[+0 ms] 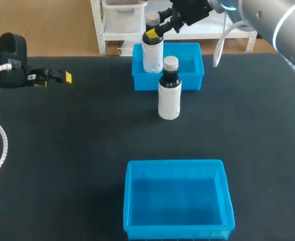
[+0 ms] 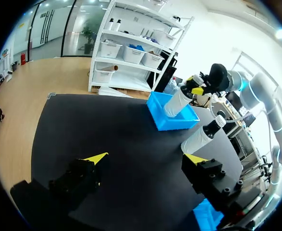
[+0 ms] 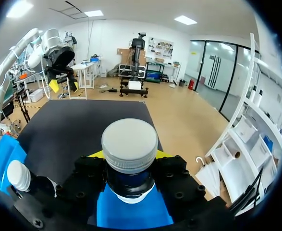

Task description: Pick up the bottle, and place it in the far bin if it is heavy, or in the near bin if it is light.

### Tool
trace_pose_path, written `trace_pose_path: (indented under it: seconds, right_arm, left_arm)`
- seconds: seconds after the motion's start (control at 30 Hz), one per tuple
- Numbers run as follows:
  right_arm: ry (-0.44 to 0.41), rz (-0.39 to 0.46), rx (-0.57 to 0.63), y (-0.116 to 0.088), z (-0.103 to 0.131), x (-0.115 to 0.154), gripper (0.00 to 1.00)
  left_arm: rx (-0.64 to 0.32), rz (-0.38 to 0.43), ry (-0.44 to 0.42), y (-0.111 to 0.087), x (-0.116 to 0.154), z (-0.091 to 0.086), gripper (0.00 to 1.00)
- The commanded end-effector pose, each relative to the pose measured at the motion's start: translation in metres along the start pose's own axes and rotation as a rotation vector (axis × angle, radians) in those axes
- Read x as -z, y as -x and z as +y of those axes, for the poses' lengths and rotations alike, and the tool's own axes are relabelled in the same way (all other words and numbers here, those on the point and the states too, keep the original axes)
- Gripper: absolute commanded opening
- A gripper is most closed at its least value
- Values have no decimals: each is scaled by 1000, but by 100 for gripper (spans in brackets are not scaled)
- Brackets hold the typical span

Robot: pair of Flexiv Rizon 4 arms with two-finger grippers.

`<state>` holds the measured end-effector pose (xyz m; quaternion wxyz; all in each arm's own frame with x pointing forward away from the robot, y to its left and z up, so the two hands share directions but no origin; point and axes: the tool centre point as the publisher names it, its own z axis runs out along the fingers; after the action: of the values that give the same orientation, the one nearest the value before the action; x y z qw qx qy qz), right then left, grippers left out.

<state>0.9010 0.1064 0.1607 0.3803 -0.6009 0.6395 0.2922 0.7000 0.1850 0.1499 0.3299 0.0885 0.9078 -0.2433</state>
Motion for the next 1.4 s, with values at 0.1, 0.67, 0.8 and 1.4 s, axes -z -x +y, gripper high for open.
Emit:
trace_pose_path:
  seconds: [0.1,0.67,0.8,1.4]
  right_arm:
    - [201,6,-11,1,-18,-13,0]
    - [230,12,-53,-19,-25,-28,0]
    - [234,13,-66,-24,-26,-31,0]
    - [244,47,-97,-35,-27,-30,100]
  left_arm:
    - [0,0,0,0,0,0,100]
    - [0,0,0,0,0,0,100]
    - [0,0,0,0,0,0,100]
    - [0,0,0,0,0,0,100]
